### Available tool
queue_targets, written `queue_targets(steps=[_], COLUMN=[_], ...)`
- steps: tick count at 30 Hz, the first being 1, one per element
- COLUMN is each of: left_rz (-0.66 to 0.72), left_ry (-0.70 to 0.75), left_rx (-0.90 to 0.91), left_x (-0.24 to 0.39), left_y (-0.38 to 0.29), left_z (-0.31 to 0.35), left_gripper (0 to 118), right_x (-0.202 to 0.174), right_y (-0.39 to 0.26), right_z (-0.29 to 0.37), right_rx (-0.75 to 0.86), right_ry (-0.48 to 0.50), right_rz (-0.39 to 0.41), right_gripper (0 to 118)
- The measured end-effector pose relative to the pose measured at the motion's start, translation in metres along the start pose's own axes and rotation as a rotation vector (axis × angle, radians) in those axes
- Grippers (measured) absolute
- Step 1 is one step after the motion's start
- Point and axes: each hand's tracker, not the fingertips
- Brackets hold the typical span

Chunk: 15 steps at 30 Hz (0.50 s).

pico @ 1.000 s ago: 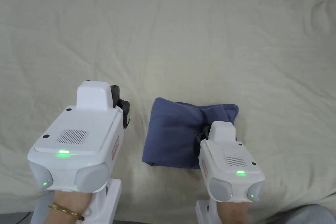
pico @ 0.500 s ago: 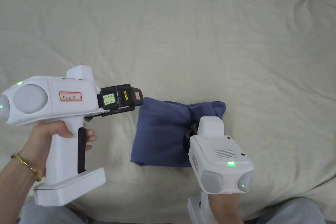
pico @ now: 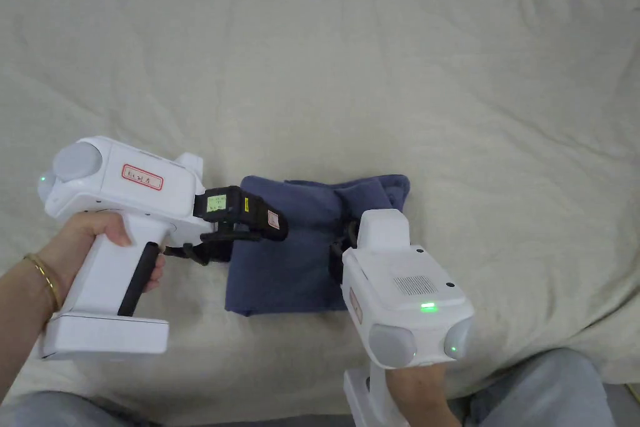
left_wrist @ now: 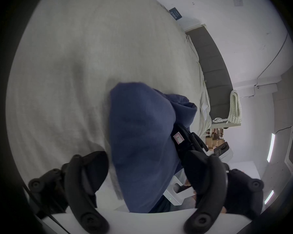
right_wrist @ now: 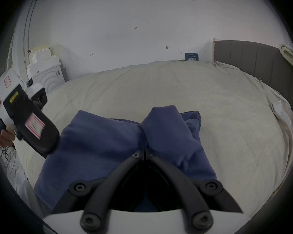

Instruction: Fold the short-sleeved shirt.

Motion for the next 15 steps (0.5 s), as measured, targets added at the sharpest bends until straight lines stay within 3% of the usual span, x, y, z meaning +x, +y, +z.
queue_targets(steps=[4,5,7,10,15], left_rz=[0.026,0.014,-0.020,0.002,-0.015], left_ry=[-0.041,-0.025,0.097,0.092,0.244], left_rx=[0.000,-0.003,-0.002,0.015,0.024], left_x=[0.006,0.009,0.015,0.025,0.055], left_y=[-0.002,-0.002,-0.005,-0.006,-0.006], left_z=[-0.011,-0.014,-0.018,-0.017,-0.019], left_gripper=[81,69,35,27,23], right_x=[0.000,0.000,0.002,0.002,0.004], right_y=[0.000,0.000,0.000,0.001,0.015], right_z=[0.000,0.000,-0.003,-0.002,0.006], right_rx=[-0.001,-0.002,-0.004,-0.009,-0.030], right_ry=[0.000,0.001,0.002,0.004,0.016], right_rz=[-0.010,-0.011,-0.017,-0.020,-0.030], right_gripper=[0,0,0,0,0])
